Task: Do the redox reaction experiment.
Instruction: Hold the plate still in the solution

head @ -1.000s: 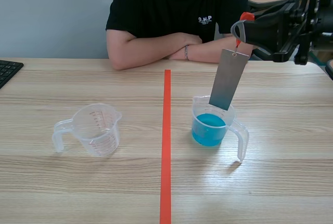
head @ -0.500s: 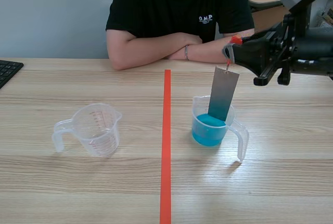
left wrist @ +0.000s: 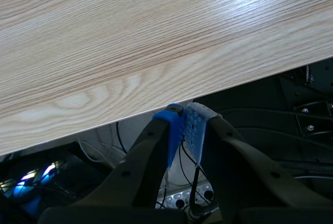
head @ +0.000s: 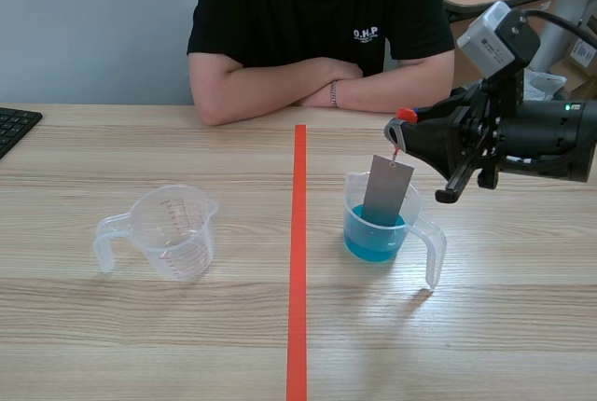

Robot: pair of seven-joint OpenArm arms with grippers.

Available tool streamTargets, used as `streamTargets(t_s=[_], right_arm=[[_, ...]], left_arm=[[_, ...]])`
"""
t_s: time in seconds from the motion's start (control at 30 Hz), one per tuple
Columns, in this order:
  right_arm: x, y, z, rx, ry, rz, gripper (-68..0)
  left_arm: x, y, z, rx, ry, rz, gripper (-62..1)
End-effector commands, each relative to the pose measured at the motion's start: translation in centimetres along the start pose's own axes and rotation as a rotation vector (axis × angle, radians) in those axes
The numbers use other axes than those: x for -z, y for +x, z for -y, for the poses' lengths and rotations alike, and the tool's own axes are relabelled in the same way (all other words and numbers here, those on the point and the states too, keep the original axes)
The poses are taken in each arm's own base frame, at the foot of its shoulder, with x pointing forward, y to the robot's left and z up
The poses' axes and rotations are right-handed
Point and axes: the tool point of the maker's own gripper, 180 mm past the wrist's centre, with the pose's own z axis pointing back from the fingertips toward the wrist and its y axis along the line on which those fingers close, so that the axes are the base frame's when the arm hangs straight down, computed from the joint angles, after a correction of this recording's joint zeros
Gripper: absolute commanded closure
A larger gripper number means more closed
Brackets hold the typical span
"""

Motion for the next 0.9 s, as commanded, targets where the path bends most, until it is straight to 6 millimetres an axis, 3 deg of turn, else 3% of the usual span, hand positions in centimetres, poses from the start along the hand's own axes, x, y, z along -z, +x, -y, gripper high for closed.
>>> streamTargets(t_s=[0.0,0.87], right_arm=[[-0.11,0.52,0.24,-0.026,0.007,0.003,-1.5],[-0.13,0.40,0.25,-0.040,0.007,-0.001,-1.5]], left_arm=[[0.04,0.46,0.00,-0.006,-0.001,0.019,-4.7],[0.04,0.46,-0.01,-0.006,0.000,0.019,-4.6]])
